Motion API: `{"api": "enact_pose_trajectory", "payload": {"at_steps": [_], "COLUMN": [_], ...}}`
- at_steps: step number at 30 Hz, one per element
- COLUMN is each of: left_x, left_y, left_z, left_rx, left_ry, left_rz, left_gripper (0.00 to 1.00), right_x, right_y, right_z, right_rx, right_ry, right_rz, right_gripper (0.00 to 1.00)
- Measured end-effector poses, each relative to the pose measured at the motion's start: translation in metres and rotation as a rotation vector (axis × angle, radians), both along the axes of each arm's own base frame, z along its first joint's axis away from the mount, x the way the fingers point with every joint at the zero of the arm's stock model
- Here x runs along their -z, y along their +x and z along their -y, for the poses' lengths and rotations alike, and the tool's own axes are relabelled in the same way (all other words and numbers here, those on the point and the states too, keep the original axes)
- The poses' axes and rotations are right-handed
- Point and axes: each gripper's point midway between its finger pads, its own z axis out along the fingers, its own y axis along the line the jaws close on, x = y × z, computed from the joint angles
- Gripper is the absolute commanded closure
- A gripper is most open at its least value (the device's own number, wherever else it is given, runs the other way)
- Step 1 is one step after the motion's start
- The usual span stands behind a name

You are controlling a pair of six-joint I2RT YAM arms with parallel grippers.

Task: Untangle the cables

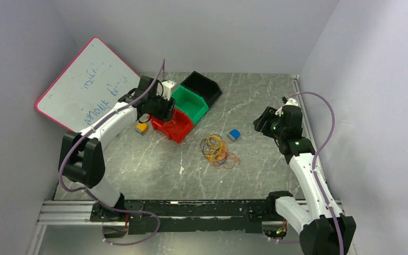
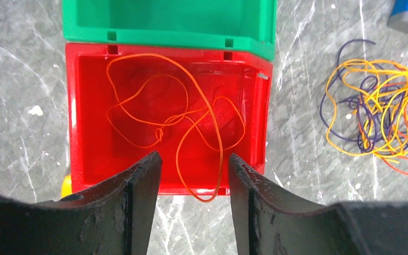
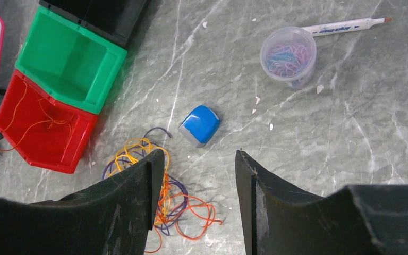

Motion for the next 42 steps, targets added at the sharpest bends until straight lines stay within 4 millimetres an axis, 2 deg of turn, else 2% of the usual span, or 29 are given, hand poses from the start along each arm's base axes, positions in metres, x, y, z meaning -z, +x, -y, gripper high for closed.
{"api": "enact_pose_trajectory", "payload": {"at_steps": [5, 8, 15, 20, 25, 32, 36, 42], "left_x": [0.008, 0.014, 0.031, 0.042, 0.048, 0.071, 0.083, 0.087], "left_y": [-0.007, -0.010, -0.011, -0.009, 0.007, 0.027, 0.029, 0.027], "left_z": [0.002, 0.003, 0.005, 0.003, 0.005, 0.007, 0.004, 0.000], "left_rx": [0.036, 0.051, 0.059, 0.037, 0.004, -0.034, -0.059, -0.089], "left_ry": [0.004, 0.007, 0.014, 0.030, 0.039, 0.064, 0.086, 0.096], "left_rz": [-0.036, -0.058, -0.105, -0.131, -0.132, -0.153, -0.175, -0.188], "left_gripper": [0.52, 0.60, 0.92, 0.93, 0.93, 0.93, 0.93, 0.93], "right_x": [0.001, 0.001, 0.001, 0.001, 0.002, 0.003, 0.002, 0.003], "right_y": [0.001, 0.001, 0.001, 0.001, 0.001, 0.000, 0.000, 0.000], "right_z": [0.000, 0.000, 0.000, 0.000, 0.000, -0.001, 0.000, -0.001], "right_rx": [-0.002, -0.003, -0.003, -0.005, -0.005, -0.008, -0.008, -0.008], "right_ry": [-0.001, -0.003, -0.004, -0.006, -0.006, -0.004, -0.004, -0.004], "right_rz": [-0.003, -0.002, -0.002, -0.002, -0.003, -0.005, -0.003, -0.005], "right_gripper": [0.44, 0.44, 0.44, 0.44, 0.44, 0.44, 0.44, 0.44]}}
